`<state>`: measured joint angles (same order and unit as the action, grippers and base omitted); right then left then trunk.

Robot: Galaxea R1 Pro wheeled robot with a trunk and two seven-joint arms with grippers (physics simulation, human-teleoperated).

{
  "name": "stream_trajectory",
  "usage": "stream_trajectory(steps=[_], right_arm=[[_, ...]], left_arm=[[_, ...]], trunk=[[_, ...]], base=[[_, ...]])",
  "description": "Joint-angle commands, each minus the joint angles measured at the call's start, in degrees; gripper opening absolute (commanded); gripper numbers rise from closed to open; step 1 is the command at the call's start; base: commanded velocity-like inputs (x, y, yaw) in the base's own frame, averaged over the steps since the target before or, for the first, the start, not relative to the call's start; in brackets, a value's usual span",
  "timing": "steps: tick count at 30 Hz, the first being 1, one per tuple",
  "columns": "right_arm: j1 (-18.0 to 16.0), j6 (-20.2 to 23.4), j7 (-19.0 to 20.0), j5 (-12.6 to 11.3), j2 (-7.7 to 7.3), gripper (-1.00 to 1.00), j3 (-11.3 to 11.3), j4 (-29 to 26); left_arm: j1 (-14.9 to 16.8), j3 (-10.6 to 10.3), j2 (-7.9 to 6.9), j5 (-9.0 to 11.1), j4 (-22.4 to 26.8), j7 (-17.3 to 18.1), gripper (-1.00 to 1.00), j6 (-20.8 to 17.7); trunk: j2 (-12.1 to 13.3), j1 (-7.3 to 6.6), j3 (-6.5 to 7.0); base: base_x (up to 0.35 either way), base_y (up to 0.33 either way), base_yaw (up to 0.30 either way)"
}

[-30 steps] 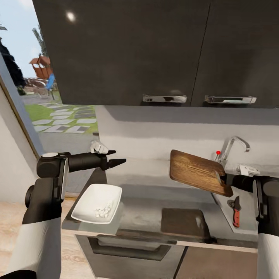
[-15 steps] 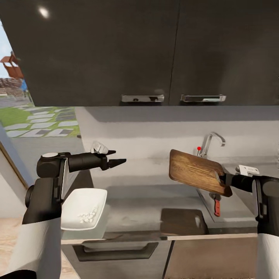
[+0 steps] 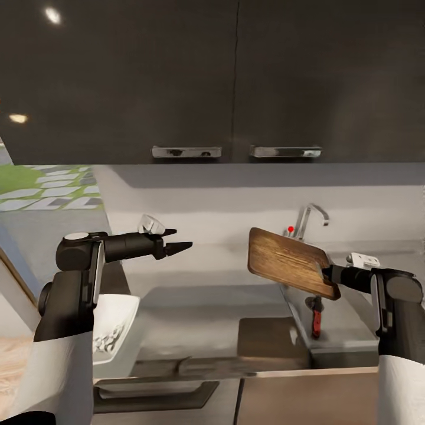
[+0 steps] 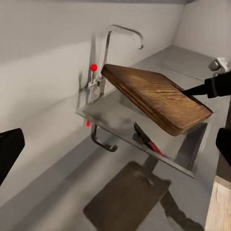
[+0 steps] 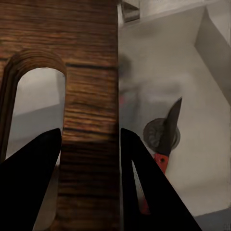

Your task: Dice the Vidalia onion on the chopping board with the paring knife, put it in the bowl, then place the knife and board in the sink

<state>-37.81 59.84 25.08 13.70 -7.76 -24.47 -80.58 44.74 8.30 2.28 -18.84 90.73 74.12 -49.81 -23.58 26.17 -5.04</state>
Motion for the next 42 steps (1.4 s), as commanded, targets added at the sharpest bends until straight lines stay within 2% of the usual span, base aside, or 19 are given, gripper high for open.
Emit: stream_trajectory(steps=[1, 4, 5, 6, 7, 12, 16, 19, 21, 23, 24, 26, 28, 29, 31, 32, 35, 40, 42], right_arm=[[-0.1, 0.2, 0.6, 0.7, 0.27, -1.0, 0.0, 0.0], [-0.1, 0.2, 0.6, 0.7, 1.1, -1.0, 0.0, 0.2], [-0.1, 0.2, 0.4, 0.8, 3.64, -1.0, 0.0, 0.2], [-0.1, 0.2, 0.3, 0.8, 4.25, -1.0, 0.0, 0.2], [-0.1, 0.2, 0.2, 0.9, 5.95, -1.0, 0.0, 0.2], [-0.1, 0.2, 0.3, 0.8, 7.19, -1.0, 0.0, 0.3], [-0.1, 0.2, -4.9, 0.8, 8.47, -1.0, -0.3, 0.4], [-0.1, 0.2, -11.9, 0.8, 10.45, -1.0, -0.4, 0.4], [-0.1, 0.2, -19.8, 0.0, 11.9, -1.0, -0.4, 0.4], [-0.1, 0.0, -25.8, -3.3, 12.36, -1.0, -0.4, 0.3], [-0.1, -0.1, -33.6, -8.6, 12.55, -1.0, -0.5, 0.3], [-0.1, -0.7, -41.7, -15.6, 12.63, -1.0, -0.5, 0.4], [-0.1, -3.3, -49.9, -23.0, 12.66, -1.0, -0.5, 0.4], [-0.1, -4.3, -52.1, -24.7, 12.67, -1.0, -0.5, 0.4], [-0.1, -9.3, -60.8, -30.7, 12.68, -1.0, -0.5, 0.4], [-0.1, -15.1, -71.2, -38.3, 12.68, -1.0, -0.4, 0.4], [-0.1, -17.3, -75.5, -43.3, 12.68, -1.0, -0.4, 0.4], [-0.1, -19.6, -78.0, -45.1, 12.68, -1.0, -0.5, 0.4], [-0.1, -24.2, -81.0, -45.5, 12.68, -1.0, -0.4, 0.4]], left_arm=[[0.1, 0.1, 0.08, -0.6, 0.1, 0.6, 1.0, -0.6], [0.1, 0.1, 0.04, -0.6, 0.1, 0.6, 1.0, -0.6], [0.1, 0.1, 0.01, -0.6, 0.1, 0.6, 1.0, -0.6], [0.1, 0.1, 0.01, -0.6, 0.1, 0.6, 1.0, -0.6], [0.1, 0.1, 0.01, -0.6, 0.1, 0.7, 1.0, -0.6], [0.1, 0.1, 0.0, -0.6, 0.1, 0.7, 1.0, -0.6], [0.1, 0.1, 0.0, -0.6, 0.1, 0.7, 1.0, -0.6], [0.1, 0.1, 0.0, -0.6, 0.1, 0.7, 1.0, -0.6], [0.1, 0.1, 0.0, -0.6, 0.1, 0.7, 1.0, -0.6], [0.1, 0.1, 0.0, -0.6, 0.1, 0.7, 1.0, -0.6], [0.1, 0.1, 0.0, -0.6, 0.1, 0.7, 1.0, -0.6], [0.1, 0.1, 0.0, -0.6, 0.1, 0.7, 1.0, -0.6], [0.1, 0.1, 0.0, -0.6, 0.1, 0.7, 1.0, -0.6], [0.1, 0.1, 0.0, -0.6, 0.1, 0.7, 1.0, -0.6], [0.1, 0.1, 0.0, -0.6, 0.1, 0.7, 1.0, -0.6], [0.1, 0.1, 0.0, -0.6, 0.1, 0.7, 1.0, -0.6], [0.1, 0.1, 0.0, -0.6, 0.1, 0.7, 1.0, -0.6], [0.1, 0.1, 0.0, -0.6, 0.1, 0.7, 1.0, -0.6], [0.1, 0.1, 0.0, -0.6, 0.1, 0.7, 1.0, -0.6]], trunk=[[-0.1, 0.05, -0.13], [-0.1, 0.05, -0.13], [-0.1, 0.05, -0.13], [-0.1, 0.05, -0.13], [-0.1, 0.05, -0.13], [-0.1, 0.05, -0.13], [-0.1, 0.05, -0.13], [-0.1, 0.05, -0.13], [-0.1, 0.05, -0.13], [-0.1, 0.05, -0.13], [-0.1, 0.05, -0.13], [-0.1, 0.05, -0.13], [-0.1, 0.05, -0.13], [-0.1, 0.05, -0.13], [-0.1, 0.05, -0.13], [-0.1, 0.05, -0.13], [-0.1, 0.05, -0.13], [-0.1, 0.05, -0.13], [-0.1, 0.05, -0.13]], base=[[0.115, -0.256, 0.0], [0.057, -0.12, 0.0], [0.012, -0.026, 0.0], [0.01, -0.021, 0.0], [0.004, -0.009, 0.0], [0.001, -0.003, 0.0], [0.0, 0.0, 0.0], [0.0, 0.0, 0.0], [0.0, 0.0, 0.0], [0.0, 0.0, 0.0], [0.0, 0.0, 0.0], [0.0, 0.0, 0.0], [0.0, 0.0, 0.0], [0.0, 0.0, 0.0], [0.0, 0.0, 0.0], [0.0, 0.0, 0.0], [0.0, 0.0, 0.0], [0.0, 0.0, 0.0], [0.0, 0.0, 0.0]])
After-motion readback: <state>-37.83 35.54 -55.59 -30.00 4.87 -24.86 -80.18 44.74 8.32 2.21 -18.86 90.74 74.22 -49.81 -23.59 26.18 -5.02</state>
